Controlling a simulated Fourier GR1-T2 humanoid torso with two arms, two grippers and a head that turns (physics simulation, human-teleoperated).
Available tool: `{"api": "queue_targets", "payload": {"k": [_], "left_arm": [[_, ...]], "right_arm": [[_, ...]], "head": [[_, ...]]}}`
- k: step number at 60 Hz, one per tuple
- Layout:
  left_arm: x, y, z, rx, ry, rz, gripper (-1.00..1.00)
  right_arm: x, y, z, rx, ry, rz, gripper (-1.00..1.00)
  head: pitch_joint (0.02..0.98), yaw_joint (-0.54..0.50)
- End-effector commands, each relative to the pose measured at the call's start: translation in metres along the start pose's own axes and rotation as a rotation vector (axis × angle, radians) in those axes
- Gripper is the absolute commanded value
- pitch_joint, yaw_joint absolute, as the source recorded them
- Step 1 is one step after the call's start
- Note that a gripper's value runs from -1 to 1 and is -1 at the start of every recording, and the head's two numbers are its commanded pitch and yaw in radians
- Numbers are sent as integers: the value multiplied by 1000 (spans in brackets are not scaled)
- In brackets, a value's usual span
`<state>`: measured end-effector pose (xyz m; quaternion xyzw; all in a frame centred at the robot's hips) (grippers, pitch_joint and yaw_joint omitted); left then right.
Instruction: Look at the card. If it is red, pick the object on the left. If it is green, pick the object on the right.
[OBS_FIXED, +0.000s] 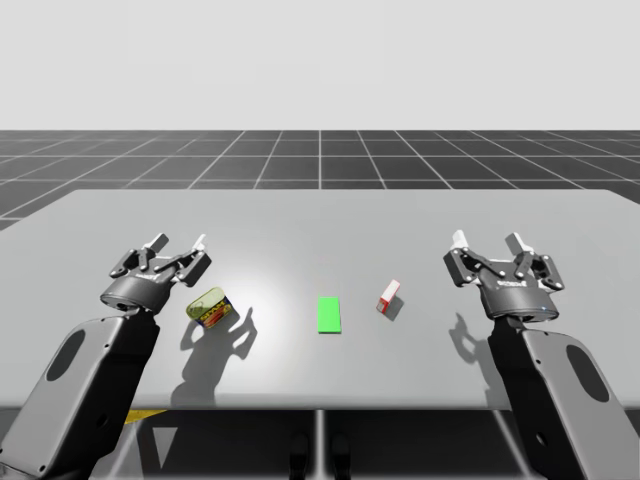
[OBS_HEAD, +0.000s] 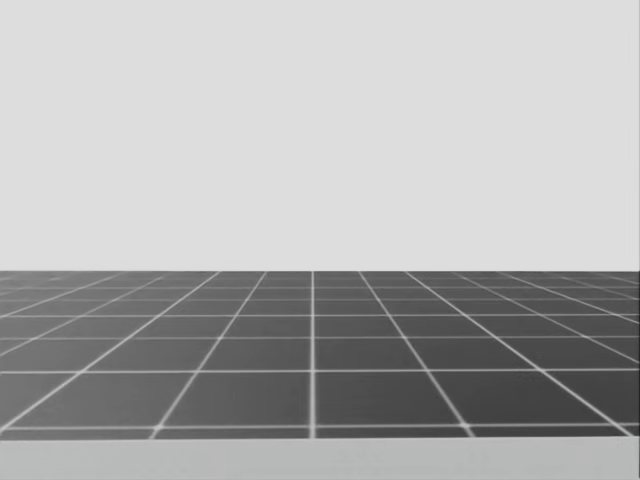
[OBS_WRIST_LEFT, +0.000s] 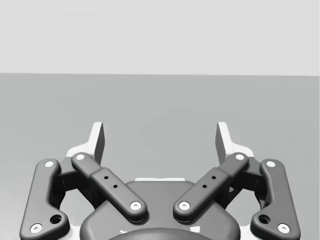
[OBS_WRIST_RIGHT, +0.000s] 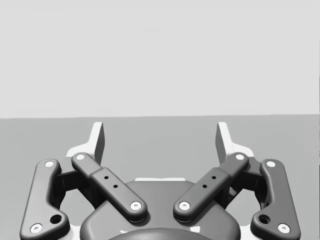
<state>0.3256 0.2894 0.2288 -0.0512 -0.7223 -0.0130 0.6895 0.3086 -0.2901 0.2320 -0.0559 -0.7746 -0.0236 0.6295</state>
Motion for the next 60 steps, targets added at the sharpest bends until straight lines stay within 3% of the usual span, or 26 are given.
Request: {"api": "queue_targets", "payload": {"k": [1, 6, 8, 12, 15, 36, 60], "left_arm": [[0, 0, 0, 0, 0, -6, -1000], [0, 0, 0, 0, -2, -7, -1000], [0, 0, 0, 0, -2, -7, -1000], [0, 0, 0, -1, -2, -6, -1000], [0, 0, 0, -1, -1, -6, -1000], [-1, -2, -1, -16, 7, -15, -1000], [-2, -2, -1, -21, 10, -21, -1000]], "right_arm": [[0, 0, 2, -14, -5, -10, -1000], [0, -1, 2, -33, -5, -9, -1000], [1, -1, 1, -12, 4, -28, -1000], [0, -2, -1, -11, 14, -10, -1000], [-1, -2, -1, -5, 29, -19, -1000], [-2, -3, -4, -17, 21, -27, -1000], [-3, -4, -5, -26, 6, -8, -1000]], "head": [[78, -17], [86, -18], [98, -18], [127, -23], [151, -26], [497, -10], [820, -24]]}}
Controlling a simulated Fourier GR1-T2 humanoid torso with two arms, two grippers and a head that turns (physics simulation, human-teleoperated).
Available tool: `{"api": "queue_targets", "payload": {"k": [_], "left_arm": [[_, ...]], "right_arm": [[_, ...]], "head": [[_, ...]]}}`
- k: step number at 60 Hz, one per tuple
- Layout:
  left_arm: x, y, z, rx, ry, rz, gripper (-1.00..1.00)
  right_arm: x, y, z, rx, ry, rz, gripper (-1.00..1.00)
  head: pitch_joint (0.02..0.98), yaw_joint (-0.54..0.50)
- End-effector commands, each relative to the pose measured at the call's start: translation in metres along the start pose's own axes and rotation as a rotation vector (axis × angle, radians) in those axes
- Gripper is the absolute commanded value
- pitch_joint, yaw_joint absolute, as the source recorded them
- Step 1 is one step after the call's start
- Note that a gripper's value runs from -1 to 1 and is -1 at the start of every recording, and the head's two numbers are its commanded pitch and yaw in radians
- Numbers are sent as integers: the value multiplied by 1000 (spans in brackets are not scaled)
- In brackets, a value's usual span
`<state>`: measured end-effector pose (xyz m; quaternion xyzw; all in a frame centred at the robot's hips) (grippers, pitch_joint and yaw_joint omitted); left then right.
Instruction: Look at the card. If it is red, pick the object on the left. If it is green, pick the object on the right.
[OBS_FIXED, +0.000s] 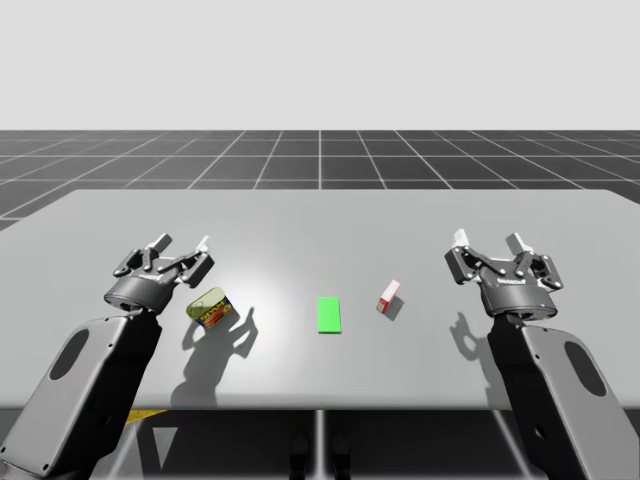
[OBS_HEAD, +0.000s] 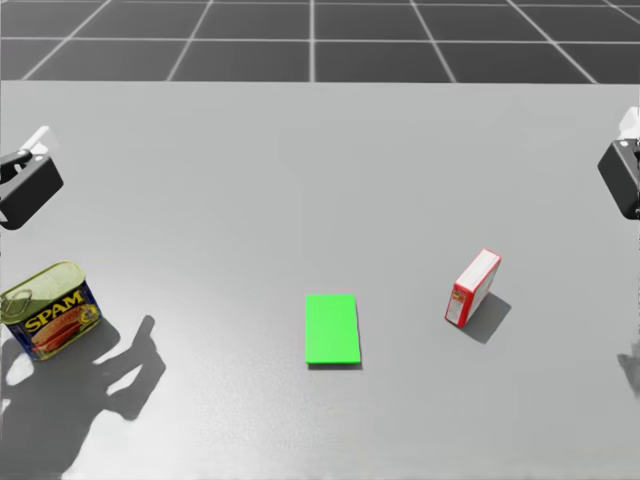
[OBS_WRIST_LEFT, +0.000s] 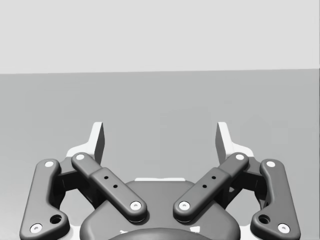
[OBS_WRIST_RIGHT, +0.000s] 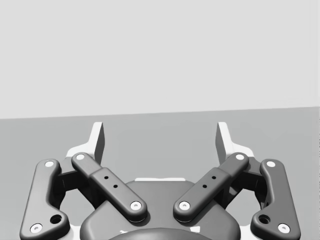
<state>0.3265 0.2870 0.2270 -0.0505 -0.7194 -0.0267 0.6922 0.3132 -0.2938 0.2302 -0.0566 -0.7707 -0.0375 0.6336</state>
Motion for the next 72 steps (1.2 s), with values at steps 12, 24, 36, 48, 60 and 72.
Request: {"api": "queue_targets", "payload": {"k": [12, 24, 36, 48, 60, 72], "left_arm": [[1, 0, 0, -5, 0, -1, -1000], [1, 0, -1, -5, -4, 2, -1000], [1, 1, -1, -5, -7, 4, -1000], [0, -1, -1, -7, -7, 1, -1000], [-1, -2, -1, -8, -4, 0, -1000], [-2, -2, -2, -8, -4, 0, -1000]], "right_arm": [[0, 0, -1, -4, -11, 15, -1000], [0, -1, -1, 2, -8, 21, -1000], [-1, 0, -1, 5, -7, 28, -1000], [-2, 0, -1, 8, -7, 31, -1000], [-2, 0, 0, 12, -4, 29, -1000], [-2, 1, 0, 19, 7, 20, -1000]], "head": [[884, -39], [887, -43], [885, -79], [872, -186], [856, -284], [841, -309]]}}
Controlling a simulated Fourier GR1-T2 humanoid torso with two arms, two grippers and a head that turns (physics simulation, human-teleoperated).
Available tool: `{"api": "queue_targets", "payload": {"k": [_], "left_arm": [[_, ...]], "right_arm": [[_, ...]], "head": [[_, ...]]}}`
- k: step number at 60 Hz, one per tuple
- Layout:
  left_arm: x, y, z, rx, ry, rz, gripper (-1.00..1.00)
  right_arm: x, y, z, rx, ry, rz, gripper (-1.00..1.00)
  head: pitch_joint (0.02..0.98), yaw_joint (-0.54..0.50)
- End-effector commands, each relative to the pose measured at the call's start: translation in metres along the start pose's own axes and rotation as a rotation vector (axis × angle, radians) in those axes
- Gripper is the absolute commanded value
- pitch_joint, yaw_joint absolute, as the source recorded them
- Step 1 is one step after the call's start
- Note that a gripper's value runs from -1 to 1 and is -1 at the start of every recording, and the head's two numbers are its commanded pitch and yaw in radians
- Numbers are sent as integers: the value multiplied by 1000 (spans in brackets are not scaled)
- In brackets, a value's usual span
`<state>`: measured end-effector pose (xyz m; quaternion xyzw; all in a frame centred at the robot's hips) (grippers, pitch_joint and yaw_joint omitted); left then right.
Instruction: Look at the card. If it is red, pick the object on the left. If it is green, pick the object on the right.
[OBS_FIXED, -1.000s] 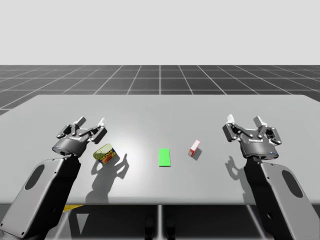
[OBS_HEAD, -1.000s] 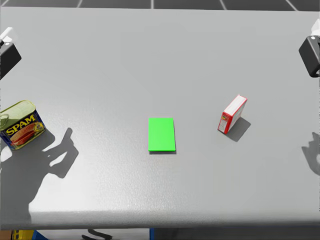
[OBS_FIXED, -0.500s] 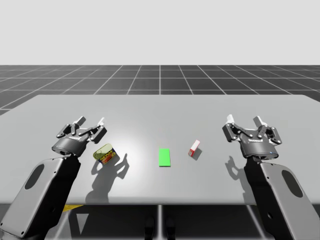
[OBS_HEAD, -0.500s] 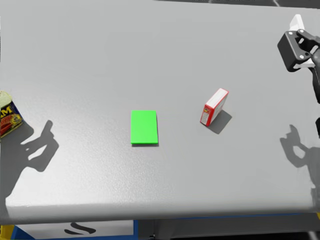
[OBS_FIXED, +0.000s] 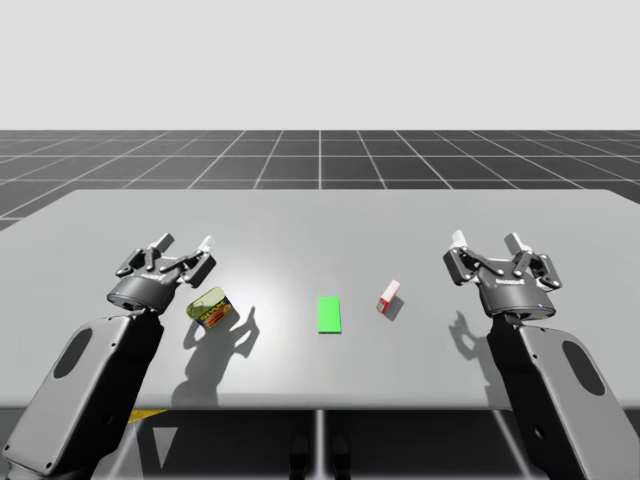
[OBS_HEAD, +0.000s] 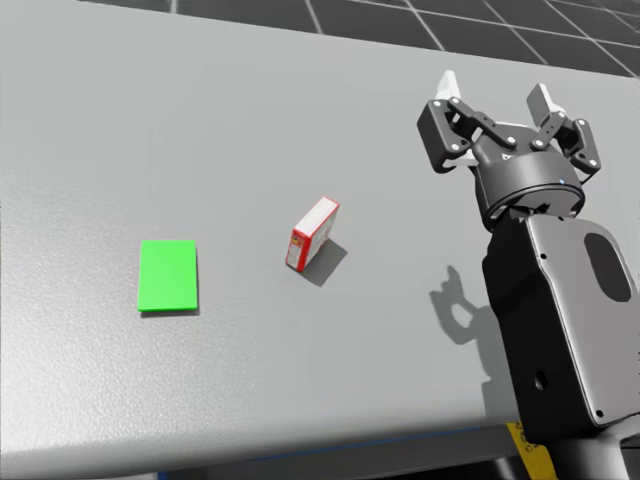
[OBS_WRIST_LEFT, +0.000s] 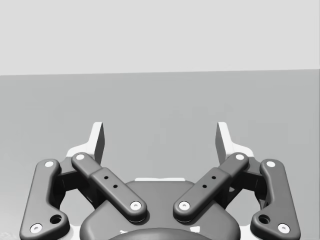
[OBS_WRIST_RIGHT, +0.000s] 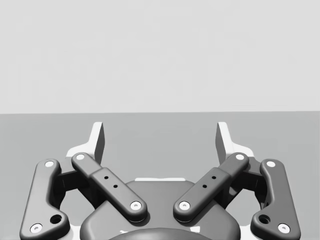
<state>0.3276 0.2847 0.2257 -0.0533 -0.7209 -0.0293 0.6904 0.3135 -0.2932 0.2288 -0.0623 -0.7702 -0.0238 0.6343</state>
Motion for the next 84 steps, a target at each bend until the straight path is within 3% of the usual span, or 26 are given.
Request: {"api": "queue_targets", "payload": {"k": [1, 5, 7, 12, 15, 19, 24, 29, 32, 36, 40, 42, 47, 58, 70, 79, 84], "left_arm": [[-1, 0, -1, 0, 0, 0, -1000], [-1, 0, -1, 0, 0, 1, -1000], [0, 0, -1, 0, 0, 1, -1000], [0, 0, -1, 0, 1, 2, -1000], [0, 0, -1, 1, 2, 4, -1000], [-1, 0, -1, 1, 4, 5, -1000], [-2, -1, -2, -1, 10, 5, -1000], [-3, -1, -2, -2, 13, 4, -1000], [-3, -1, -2, -3, 14, 2, -1000], [-4, -2, -3, -3, 14, 1, -1000], [-4, -2, -3, -2, 16, 1, -1000], [-4, -2, -3, -2, 17, 1, -1000], [-5, -2, -3, -2, 19, 0, -1000], [-7, -3, -3, -4, 25, -1, -1000], [-8, -4, -4, -4, 26, -6, -1000], [-7, -4, -4, -5, 24, -9, -1000], [-7, -4, -4, -5, 22, -10, -1000]], "right_arm": [[0, 1, 0, 5, 8, -8, -1000], [0, 2, 1, 31, 21, -23, -1000], [-1, 3, 1, 33, 27, -16, -1000], [2, 5, 4, 68, 58, -58, -1000], [5, 8, 7, 69, 63, -46, -1000], [11, 8, 12, 126, 92, -98, -1000], [15, 9, 24, 207, 120, -96, -1000], [15, 10, 33, 287, 150, -112, -1000], [13, 11, 41, 330, 150, -84, -1000], [12, 11, 46, 381, 161, -94, -1000], [9, 12, 53, 442, 167, -81, -1000], [6, 13, 57, 472, 178, -92, -1000], [-1, 16, 66, 521, 160, -33, -1000], [-29, 23, 82, 625, 177, 18, -1000], [-49, 34, 85, 682, 196, 32, -1000], [-64, 42, 83, 701, 243, 21, -1000], [-72, 48, 80, 709, 255, 41, -1000]], "head": [[839, -308], [834, -302], [834, -300], [832, -292], [830, -290], [827, -290], [824, -295], [824, -298], [825, -299], [824, -298], [822, -297], [820, -297], [816, -298], [810, -297], [810, -297], [811, -294], [812, -291]]}}
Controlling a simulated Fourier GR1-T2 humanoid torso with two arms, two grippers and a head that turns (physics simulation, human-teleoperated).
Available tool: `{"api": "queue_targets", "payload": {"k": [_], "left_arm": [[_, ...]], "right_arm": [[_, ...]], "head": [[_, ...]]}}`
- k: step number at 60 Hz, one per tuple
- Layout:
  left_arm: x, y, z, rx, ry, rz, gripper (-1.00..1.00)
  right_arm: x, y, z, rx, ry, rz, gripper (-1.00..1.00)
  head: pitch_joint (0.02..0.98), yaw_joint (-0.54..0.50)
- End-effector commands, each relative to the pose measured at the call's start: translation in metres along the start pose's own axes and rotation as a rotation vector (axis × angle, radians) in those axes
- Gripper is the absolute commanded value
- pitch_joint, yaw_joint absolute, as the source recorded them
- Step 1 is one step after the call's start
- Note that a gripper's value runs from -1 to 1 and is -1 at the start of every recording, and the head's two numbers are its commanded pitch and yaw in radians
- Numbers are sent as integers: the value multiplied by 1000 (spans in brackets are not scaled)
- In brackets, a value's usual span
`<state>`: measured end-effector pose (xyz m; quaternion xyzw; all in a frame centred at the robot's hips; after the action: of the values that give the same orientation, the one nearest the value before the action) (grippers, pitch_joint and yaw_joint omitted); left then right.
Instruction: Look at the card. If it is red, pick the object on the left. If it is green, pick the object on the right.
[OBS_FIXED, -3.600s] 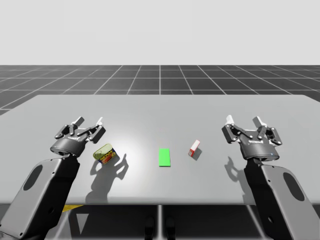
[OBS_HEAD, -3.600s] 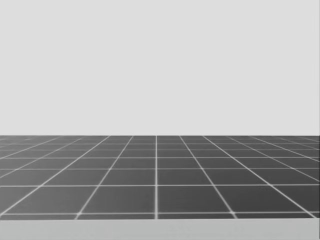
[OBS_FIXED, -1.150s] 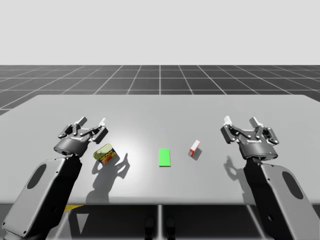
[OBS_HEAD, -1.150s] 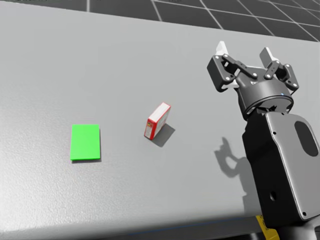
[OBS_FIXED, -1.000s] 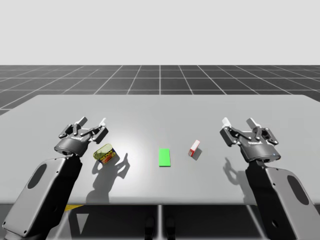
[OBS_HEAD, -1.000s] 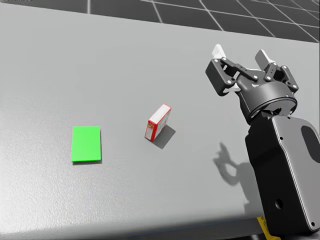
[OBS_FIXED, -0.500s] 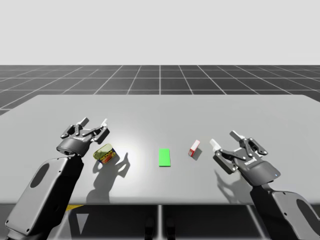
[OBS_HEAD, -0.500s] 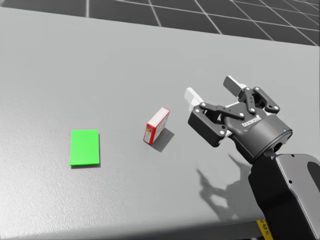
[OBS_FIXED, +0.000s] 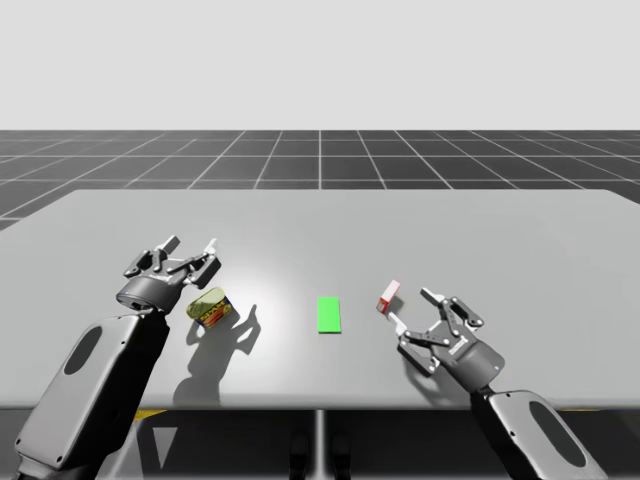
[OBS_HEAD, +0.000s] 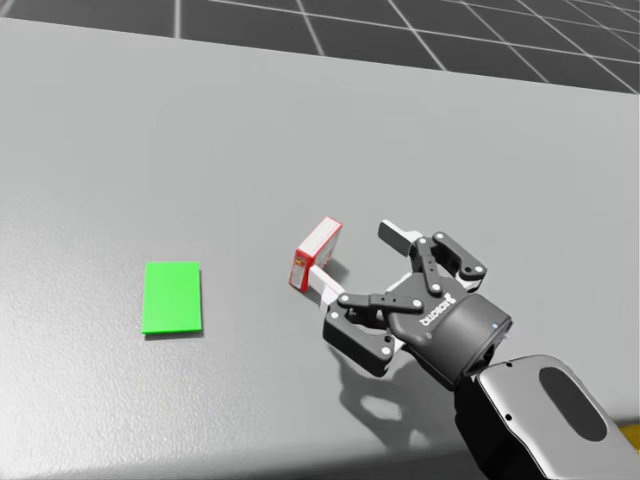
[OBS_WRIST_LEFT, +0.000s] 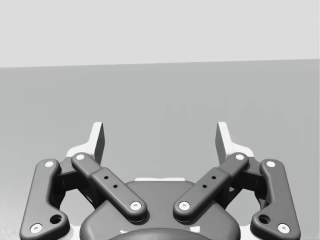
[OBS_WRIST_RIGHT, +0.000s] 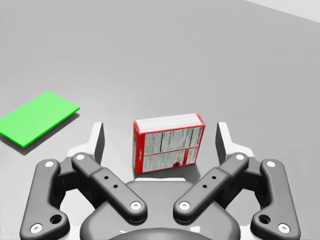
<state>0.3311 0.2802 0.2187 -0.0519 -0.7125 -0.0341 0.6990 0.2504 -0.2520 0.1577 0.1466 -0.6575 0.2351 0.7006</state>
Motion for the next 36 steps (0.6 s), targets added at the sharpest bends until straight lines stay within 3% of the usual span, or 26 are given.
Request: {"api": "queue_targets", "payload": {"k": [1, 14, 23, 36], "left_arm": [[0, 0, -1, 0, -2, -3, -1000], [0, 1, -1, 0, -6, -5, -1000], [1, 1, 0, 0, -7, -4, -1000], [1, 2, 0, 0, -9, -6, -1000]], "right_arm": [[-16, 8, -12, 26, 32, 9, -1000], [-25, 9, -26, 8, 61, 7, -1000], [-30, 5, -36, -33, 93, -13, -1000], [-34, 0, -55, -76, 118, -3, -1000]], "head": [[812, -290], [814, -283], [816, -279], [820, -277]]}}
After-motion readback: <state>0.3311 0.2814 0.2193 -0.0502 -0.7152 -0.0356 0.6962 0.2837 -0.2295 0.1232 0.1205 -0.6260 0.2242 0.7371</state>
